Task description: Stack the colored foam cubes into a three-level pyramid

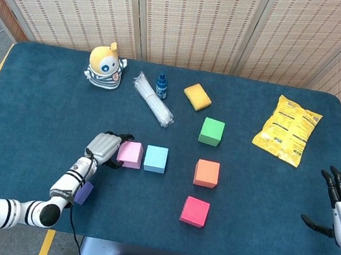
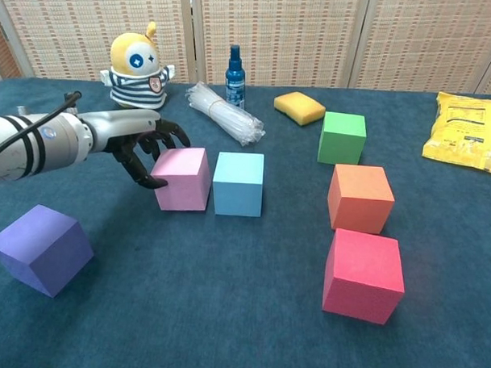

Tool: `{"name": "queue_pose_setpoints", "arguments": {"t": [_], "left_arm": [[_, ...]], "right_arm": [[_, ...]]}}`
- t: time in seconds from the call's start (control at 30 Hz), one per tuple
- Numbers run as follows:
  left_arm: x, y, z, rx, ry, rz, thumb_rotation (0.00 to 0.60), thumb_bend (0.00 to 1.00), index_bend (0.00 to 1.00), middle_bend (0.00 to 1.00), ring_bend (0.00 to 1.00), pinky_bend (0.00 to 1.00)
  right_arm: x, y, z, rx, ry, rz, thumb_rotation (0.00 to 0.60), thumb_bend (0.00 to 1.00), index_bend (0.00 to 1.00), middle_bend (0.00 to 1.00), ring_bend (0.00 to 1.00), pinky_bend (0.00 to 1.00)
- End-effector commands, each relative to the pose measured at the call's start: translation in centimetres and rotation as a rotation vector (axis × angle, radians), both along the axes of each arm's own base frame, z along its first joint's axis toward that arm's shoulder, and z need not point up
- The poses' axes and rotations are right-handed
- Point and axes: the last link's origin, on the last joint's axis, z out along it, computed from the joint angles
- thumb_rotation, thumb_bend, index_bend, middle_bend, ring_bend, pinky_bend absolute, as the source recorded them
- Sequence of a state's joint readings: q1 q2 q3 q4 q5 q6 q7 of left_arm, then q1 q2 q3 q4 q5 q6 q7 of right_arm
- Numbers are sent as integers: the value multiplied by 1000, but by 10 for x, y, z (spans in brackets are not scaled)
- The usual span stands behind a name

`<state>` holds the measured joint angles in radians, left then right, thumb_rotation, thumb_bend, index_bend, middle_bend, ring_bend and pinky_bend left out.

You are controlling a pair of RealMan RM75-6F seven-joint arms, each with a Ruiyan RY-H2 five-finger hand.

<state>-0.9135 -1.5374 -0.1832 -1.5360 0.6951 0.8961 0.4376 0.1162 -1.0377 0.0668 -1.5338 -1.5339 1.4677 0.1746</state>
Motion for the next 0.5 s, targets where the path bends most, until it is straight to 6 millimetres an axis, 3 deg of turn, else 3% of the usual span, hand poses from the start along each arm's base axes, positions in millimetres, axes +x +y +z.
{"name": "queue_pose_setpoints", "arguments": {"t": [0.03, 0.5], "left_arm": [[7, -4, -6, 1, 7, -1, 600, 368, 163, 270, 280, 217], [17, -3, -15, 41, 26, -28, 600, 368, 161, 267, 276, 206]], "right_arm": [[-1, 0, 0, 0, -2, 0, 600, 164, 0, 0, 0, 12], [-5, 1, 2, -7, -7, -9, 600, 164, 0, 0, 0, 12]]}}
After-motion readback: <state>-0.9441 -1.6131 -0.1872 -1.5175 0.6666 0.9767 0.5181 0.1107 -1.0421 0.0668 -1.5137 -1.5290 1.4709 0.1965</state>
